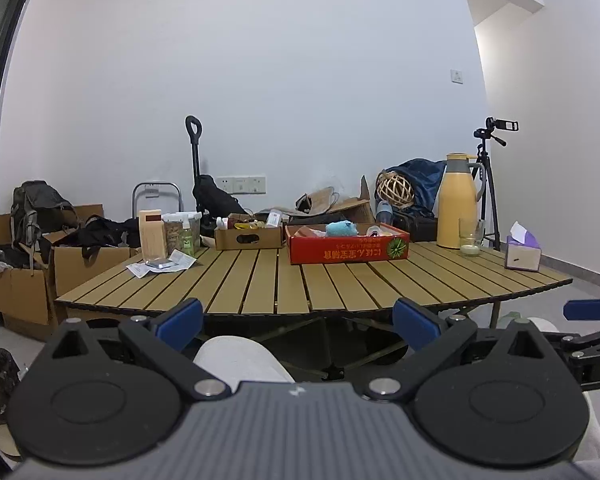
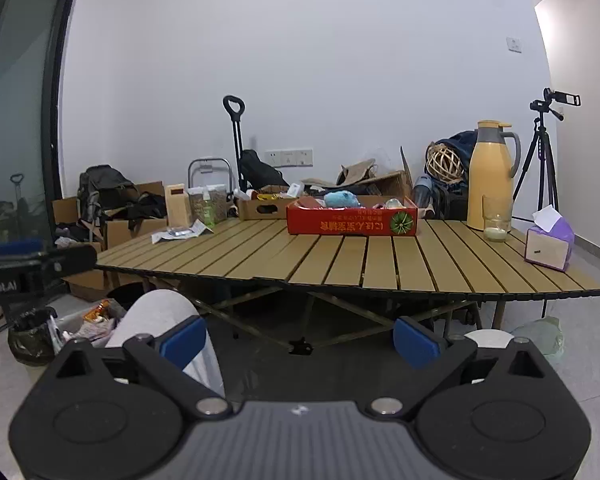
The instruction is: Organize soft objects
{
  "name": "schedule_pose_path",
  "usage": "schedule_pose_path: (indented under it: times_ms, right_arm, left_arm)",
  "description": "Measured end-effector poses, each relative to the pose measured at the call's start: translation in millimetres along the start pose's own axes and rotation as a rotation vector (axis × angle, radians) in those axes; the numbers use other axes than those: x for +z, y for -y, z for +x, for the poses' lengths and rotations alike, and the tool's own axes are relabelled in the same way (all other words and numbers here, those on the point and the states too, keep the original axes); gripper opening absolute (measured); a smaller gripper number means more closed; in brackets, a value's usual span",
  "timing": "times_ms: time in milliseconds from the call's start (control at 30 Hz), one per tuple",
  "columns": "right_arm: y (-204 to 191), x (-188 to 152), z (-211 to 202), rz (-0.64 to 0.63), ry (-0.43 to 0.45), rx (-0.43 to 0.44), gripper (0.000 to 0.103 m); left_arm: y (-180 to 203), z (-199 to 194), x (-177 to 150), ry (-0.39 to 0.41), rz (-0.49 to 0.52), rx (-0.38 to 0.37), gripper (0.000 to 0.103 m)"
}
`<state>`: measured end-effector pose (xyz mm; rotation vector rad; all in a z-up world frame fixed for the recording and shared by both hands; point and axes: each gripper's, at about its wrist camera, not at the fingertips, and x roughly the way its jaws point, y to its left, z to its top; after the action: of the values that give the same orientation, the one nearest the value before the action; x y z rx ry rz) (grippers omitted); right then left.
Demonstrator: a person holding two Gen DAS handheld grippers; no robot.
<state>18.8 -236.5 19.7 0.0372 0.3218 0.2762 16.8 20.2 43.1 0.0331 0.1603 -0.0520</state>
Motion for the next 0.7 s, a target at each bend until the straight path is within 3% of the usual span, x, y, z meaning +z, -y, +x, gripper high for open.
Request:
schedule_pose_path:
  times_ms: [333, 700]
  right_arm:
    - [-10.3, -0.9, -31.6, -0.011, 0.045, -0.005, 0.102]
    - [-14.8, -0.7, -46.3, -0.035, 0.08, -0.003, 0.102]
  left_arm:
    - [5.8, -35.8, 0.1, 0.05, 0.002, -0.02, 0.103]
    - [6.9, -47.1, -0.3, 0.069, -0.002, -0.025, 0.103]
